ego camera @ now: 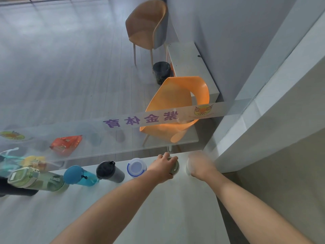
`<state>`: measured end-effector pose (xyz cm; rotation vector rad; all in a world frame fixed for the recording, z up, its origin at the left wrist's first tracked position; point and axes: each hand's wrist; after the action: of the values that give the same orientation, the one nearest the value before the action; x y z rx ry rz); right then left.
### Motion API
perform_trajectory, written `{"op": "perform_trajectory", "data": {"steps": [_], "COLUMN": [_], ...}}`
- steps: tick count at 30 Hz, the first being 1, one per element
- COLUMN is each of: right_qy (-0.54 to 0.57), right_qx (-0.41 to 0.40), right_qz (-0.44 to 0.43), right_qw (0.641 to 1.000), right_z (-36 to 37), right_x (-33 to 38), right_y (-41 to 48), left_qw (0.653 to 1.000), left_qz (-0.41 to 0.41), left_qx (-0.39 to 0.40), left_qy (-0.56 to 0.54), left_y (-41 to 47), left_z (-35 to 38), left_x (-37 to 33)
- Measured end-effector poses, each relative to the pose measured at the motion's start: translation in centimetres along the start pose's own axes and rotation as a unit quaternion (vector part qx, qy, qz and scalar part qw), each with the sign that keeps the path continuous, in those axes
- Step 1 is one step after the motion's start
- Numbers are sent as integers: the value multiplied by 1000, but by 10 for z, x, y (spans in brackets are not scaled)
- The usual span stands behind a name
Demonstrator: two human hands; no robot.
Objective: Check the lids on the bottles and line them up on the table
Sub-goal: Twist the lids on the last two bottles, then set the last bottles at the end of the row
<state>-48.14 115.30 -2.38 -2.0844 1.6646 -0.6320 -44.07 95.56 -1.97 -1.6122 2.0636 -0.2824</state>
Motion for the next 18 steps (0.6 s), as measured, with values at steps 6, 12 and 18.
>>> {"op": "perform_trajectory", "data": {"steps": [6, 12, 18], "right_qy": [-59, -56, -107], "right_qx": [-34, -59, -10], "right_qz": [-36, -191, -181], "right_qw": [997, 978, 977], "right_z": [-10, -24, -16], "right_x": [7, 54, 86], "right_y": [-5, -12, -12], "left_qw": [996, 983, 989], "left_qz": [15, -36, -118], "left_qx": [-31, -17, 40], "left_qy": [78, 181, 79], "left_y": [-12, -44, -65], "left_z": [-4, -20, -26], "left_x": [10, 54, 79]}}
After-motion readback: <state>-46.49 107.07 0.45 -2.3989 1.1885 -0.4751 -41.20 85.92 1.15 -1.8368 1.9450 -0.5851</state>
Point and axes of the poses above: each hand's wrist, its own y-axis towards the middle knuckle, its own z-axis out of the palm, x = y × z, and after that the axes turned 1 degree about z, right-handed
